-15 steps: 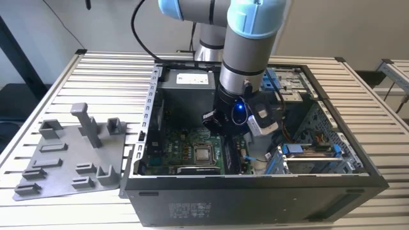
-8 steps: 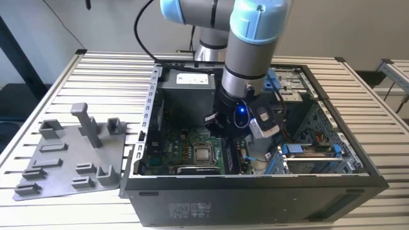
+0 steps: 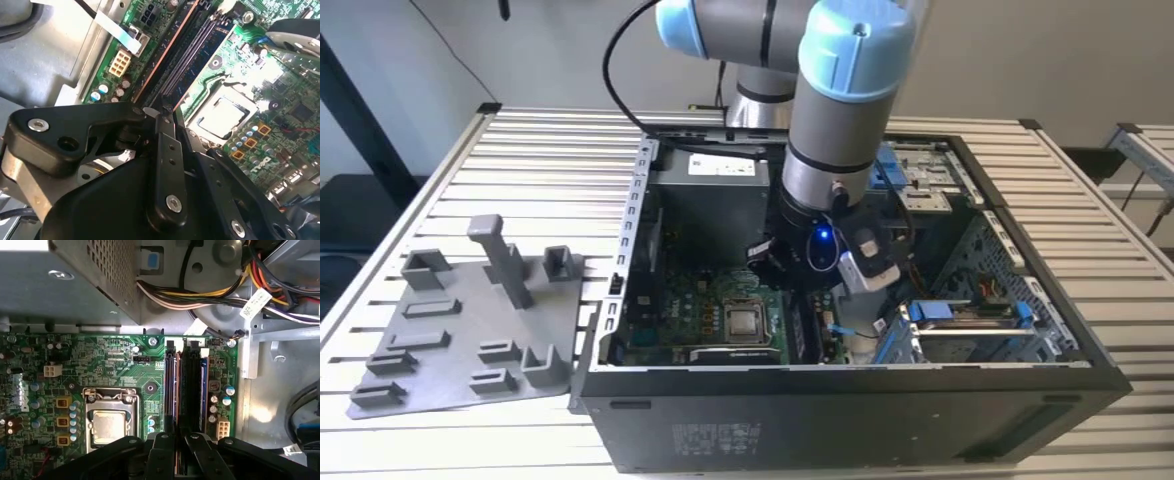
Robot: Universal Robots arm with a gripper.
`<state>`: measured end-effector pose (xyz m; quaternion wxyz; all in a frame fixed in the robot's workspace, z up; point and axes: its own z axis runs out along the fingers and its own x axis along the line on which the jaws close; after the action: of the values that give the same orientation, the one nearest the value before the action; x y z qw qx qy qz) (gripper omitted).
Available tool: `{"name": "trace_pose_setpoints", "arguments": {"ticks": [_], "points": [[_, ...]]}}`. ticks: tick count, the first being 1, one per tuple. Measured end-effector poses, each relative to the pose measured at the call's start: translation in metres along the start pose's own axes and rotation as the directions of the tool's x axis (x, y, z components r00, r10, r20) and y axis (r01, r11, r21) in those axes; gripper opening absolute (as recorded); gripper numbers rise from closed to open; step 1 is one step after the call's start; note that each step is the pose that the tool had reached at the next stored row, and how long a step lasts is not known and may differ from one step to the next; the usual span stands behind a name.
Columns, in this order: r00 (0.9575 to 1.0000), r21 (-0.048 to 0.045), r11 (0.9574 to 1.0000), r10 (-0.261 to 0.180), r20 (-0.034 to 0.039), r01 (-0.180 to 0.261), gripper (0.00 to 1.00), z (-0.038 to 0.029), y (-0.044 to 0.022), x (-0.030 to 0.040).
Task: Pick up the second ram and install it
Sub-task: 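Insert the second ram into the second slot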
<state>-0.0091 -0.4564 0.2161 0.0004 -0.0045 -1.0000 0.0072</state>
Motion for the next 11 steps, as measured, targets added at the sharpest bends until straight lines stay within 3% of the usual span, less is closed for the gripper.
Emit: {"name": "trace_pose_setpoints", "arguments": {"ticks": [11], "points": [[1.0,0.0,1.0,0.007,-0.003,-0.007,0.15,0.0011,-0.0008,-0.0013]]}}
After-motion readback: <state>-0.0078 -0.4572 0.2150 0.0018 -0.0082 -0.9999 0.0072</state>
